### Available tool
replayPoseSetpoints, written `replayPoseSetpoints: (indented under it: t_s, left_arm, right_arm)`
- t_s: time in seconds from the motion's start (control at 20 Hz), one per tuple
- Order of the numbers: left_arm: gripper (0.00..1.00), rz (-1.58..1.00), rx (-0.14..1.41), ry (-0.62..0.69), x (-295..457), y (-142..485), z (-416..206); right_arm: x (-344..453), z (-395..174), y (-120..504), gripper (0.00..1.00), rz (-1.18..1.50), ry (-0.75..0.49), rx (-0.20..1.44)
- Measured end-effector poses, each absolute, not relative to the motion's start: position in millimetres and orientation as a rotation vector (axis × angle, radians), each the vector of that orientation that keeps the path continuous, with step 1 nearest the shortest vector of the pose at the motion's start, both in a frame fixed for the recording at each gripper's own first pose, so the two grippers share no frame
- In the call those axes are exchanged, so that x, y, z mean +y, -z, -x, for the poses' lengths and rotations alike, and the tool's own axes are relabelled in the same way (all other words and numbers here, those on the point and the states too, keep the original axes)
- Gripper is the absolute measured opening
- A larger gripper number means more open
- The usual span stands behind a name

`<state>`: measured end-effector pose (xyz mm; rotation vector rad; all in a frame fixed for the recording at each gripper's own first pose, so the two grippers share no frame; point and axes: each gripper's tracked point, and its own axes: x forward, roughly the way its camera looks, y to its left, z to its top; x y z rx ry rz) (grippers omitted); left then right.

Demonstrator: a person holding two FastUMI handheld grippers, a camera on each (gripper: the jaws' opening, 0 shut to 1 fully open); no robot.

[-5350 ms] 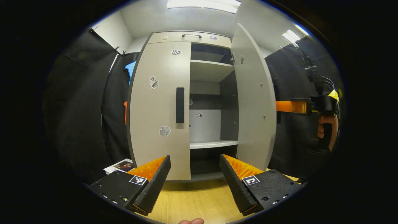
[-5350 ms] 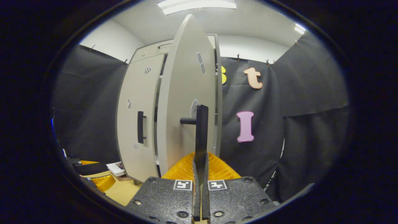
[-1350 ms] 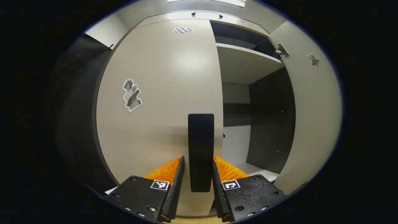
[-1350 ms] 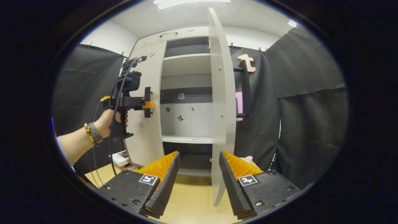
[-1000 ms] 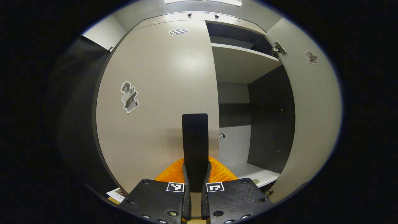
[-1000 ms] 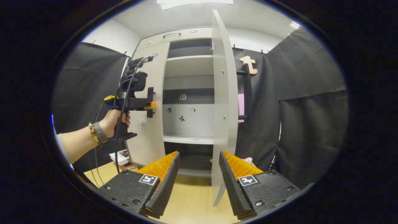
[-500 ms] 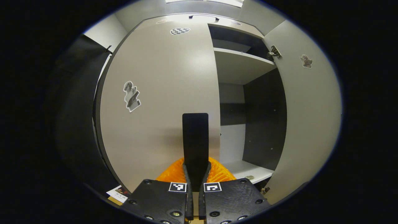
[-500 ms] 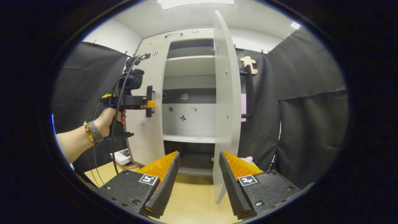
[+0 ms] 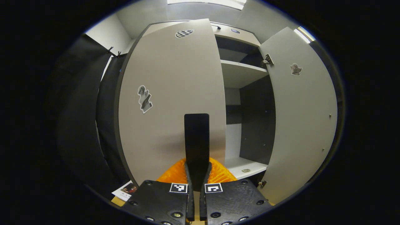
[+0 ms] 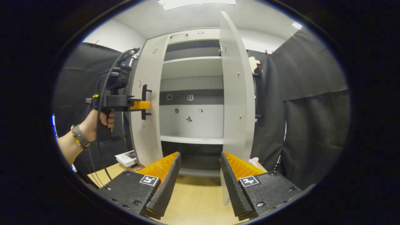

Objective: Open the right door of the double-door shoe cabinet with the right hand, and open the left door with the left hand.

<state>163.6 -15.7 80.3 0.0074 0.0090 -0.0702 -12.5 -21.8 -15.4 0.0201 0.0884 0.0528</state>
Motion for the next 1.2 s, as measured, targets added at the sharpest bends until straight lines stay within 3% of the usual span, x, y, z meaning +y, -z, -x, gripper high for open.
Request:
replayPoseSetpoints:
  t_s: [0.85,1.2]
  left_arm:
    - [0.05,0.002,0.004,0.042,47,-83,-95]
    - [0.05,-0.032,-0.006,-0.039,86,-81,-79]
  right_arm:
    - [22,-11,7,0.82,-0.018,-0.105,0.071]
    - [34,-10,9,0.82,0.004,-0.118,0.074]
